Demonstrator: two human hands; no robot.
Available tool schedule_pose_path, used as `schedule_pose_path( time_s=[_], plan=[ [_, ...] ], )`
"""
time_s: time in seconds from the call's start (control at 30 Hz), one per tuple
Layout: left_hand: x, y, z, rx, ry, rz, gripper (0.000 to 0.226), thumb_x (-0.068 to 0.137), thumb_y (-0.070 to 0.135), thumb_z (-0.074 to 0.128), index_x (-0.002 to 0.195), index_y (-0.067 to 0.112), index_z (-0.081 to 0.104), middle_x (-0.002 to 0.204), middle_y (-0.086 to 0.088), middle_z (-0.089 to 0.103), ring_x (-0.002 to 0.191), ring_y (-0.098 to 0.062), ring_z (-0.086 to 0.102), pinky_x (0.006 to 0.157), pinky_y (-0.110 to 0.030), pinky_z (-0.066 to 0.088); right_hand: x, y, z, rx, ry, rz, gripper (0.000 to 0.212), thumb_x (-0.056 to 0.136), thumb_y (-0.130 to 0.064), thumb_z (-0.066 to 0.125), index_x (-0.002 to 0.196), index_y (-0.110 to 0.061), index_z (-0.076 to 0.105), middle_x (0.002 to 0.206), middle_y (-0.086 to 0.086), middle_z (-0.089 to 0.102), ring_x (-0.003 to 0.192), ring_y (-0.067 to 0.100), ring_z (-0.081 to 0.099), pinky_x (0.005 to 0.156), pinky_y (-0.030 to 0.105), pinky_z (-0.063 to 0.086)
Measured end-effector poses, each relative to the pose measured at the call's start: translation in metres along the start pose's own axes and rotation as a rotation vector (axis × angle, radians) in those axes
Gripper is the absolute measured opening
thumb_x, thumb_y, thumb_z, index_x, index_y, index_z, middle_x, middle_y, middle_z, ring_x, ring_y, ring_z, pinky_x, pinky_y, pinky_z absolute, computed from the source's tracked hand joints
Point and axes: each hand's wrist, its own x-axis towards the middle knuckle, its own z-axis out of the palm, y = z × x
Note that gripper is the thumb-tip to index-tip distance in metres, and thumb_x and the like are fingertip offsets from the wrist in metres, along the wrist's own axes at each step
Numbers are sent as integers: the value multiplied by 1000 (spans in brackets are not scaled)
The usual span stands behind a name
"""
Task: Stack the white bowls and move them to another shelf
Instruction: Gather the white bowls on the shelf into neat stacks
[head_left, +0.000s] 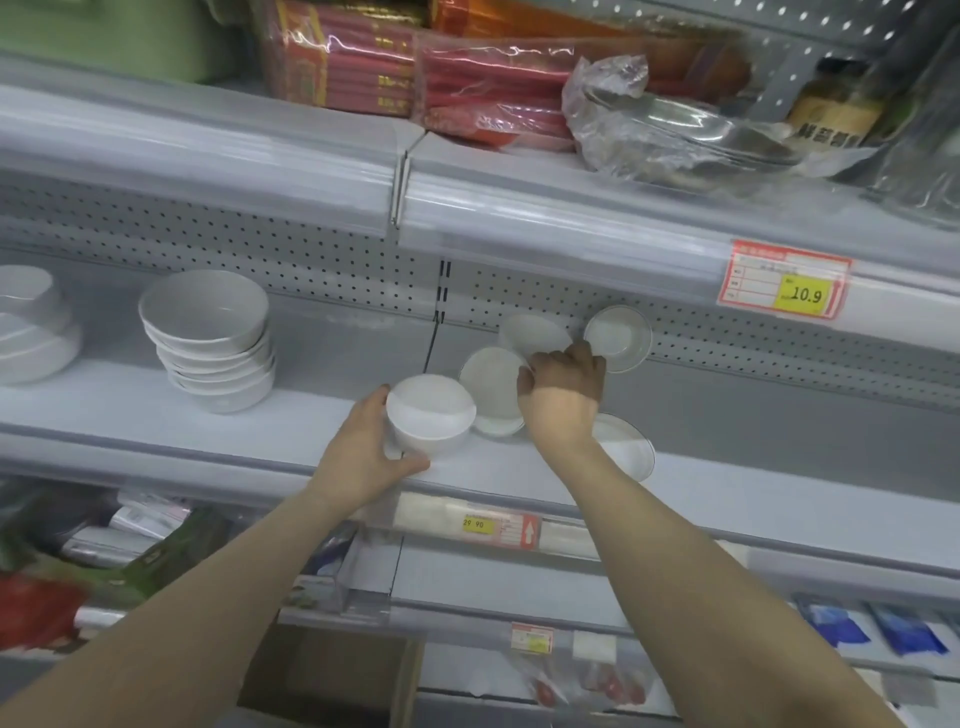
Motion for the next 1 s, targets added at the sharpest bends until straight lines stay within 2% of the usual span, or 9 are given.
schedule_pose_path(
  time_s=[0.1,0.2,0.27,0.33,0.5,0.6,0.7,0.83,1.0],
  plan=[
    [-10,7,-1,119,123,50,96,72,43,79,148,5,34,150,-12,39,140,-29,33,114,-37,28,3,17,-12,139,38,135,27,84,-28,56,64,-14,66,55,6,54,85,30,52,72,37,33],
    [-16,21,3,132,219,105,84,79,33,79,147,6,37,149,-14,39,140,-30,34,116,-40,29,4,40,-27,350,89,318,30,88,-35,49,71,-19,68,59,2,53,90,26,50,73,34,31],
    [-18,34,6,161,246,188,73,80,25,78,142,5,44,146,-14,43,137,-31,36,115,-41,31,3,58,-35,499,84,426,29,84,-36,51,62,-20,62,56,1,53,85,26,53,70,33,36],
    [-17,46,12,207,237,278,63,83,20,75,139,8,49,142,-11,48,134,-29,40,112,-39,34,-1,77,-45,597,87,531,33,81,-36,54,54,-18,57,53,2,54,76,28,59,63,31,39],
    [-16,78,41,120,107,377,48,88,20,71,133,13,57,128,-4,59,117,-24,54,100,-35,44,-25,121,-60,676,-18,709,18,85,-24,68,84,-9,78,87,13,74,86,31,68,77,32,53],
    [-19,94,71,10,4,270,50,86,25,75,131,12,59,120,-5,62,101,-20,62,92,-36,51,-33,140,-53,629,-113,722,26,84,-23,67,92,0,75,94,18,74,93,35,67,78,36,54],
    [-20,99,101,-6,-144,138,68,81,41,78,138,14,53,128,-5,61,106,-18,61,96,-36,50,-34,157,-39,637,-240,683,33,84,-24,68,99,6,72,99,21,72,96,35,67,79,39,55],
    [-15,107,127,-1,-164,17,82,77,48,79,144,16,45,135,-1,57,116,-16,57,101,-33,45,-25,171,-21,652,-392,590,30,83,-26,69,85,4,72,88,18,72,71,26,60,57,25,42],
    [-11,119,148,24,-132,-48,86,72,55,80,144,20,47,136,3,57,123,-17,53,103,-32,42,-15,185,-7,680,-533,414,27,85,-27,69,61,-16,64,75,9,65,77,27,62,65,27,44]
  ],
)
